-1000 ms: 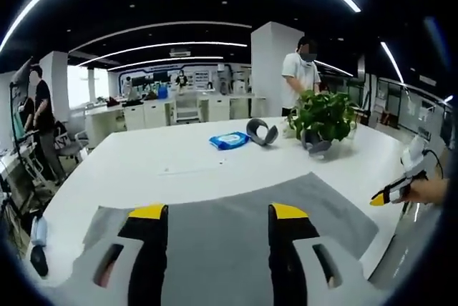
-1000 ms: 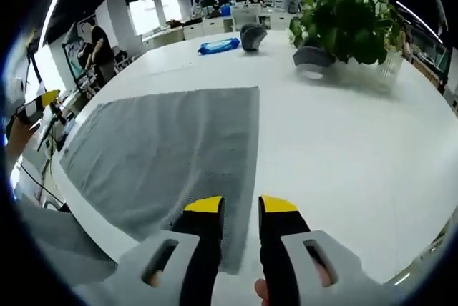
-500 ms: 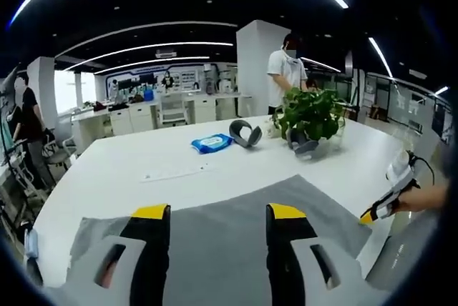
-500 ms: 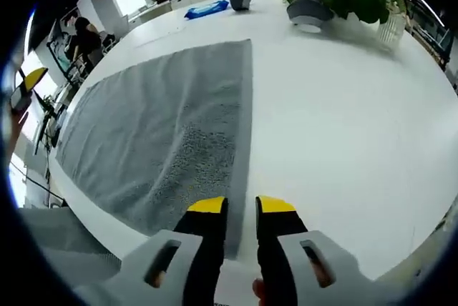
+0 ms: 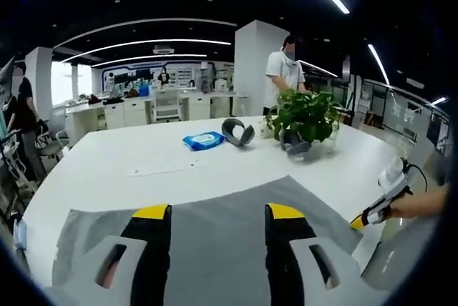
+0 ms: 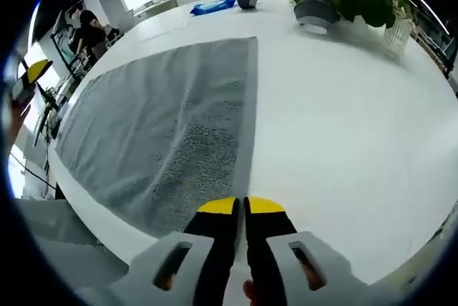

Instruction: Fold the towel on the table until its edges align and the towel forms a compact rectangular stack.

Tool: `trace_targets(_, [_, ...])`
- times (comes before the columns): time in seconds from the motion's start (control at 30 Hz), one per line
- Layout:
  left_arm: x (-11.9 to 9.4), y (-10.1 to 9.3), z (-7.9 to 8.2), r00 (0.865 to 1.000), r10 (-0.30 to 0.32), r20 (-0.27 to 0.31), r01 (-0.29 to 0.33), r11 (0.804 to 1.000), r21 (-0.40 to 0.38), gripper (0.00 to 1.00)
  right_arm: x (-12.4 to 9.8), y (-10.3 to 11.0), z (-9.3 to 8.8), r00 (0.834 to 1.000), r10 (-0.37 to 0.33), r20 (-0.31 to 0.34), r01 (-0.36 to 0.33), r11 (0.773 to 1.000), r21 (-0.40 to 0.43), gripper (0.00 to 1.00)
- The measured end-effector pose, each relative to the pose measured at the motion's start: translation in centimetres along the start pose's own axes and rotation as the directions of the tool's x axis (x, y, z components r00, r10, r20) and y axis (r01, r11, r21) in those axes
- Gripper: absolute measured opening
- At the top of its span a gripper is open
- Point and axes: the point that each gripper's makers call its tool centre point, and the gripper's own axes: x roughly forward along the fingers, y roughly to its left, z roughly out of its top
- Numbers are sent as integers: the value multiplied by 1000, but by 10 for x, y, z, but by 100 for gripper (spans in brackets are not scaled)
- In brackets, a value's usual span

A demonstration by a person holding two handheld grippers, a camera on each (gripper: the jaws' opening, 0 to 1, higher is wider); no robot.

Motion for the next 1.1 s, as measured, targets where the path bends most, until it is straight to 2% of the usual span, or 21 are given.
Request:
trace_targets(0.17, [5,-19,-1,998,-53,-18,53,999,3,47,-7,5,9,999,29,39,-29,1000,11,0])
trace_targets(0.3, [8,-33,-3,996,-88,-24,88,996,17,47,-11,9,16,997,49,65,-49,999,8,0])
trace_targets(0.4, [12,-44,-4,992,-121,-37,122,992,24,46,-21,18,24,989,91,119,-95,995,27,0])
trace_targets(0.6, [18,-63,-9,982,-176,-67,178,984,13,40,-35,32,34,974,153,168,-158,987,19,0])
trace_targets(0.7, [20,-75,-12,975,-206,-85,207,978,8,39,-40,48,39,958,211,196,-222,974,38,0])
trace_targets(0.8, [21,-86,-13,970,-228,-79,229,973,4,40,-42,59,41,954,231,192,-235,972,-2,0])
trace_targets(0.97, [23,-104,-18,957,-279,-84,273,959,-75,39,-48,81,49,945,269,184,-259,963,-80,0])
trace_targets(1.1, [25,-121,-26,940,-327,-103,311,940,-141,29,-52,97,54,939,294,181,-274,953,-128,0])
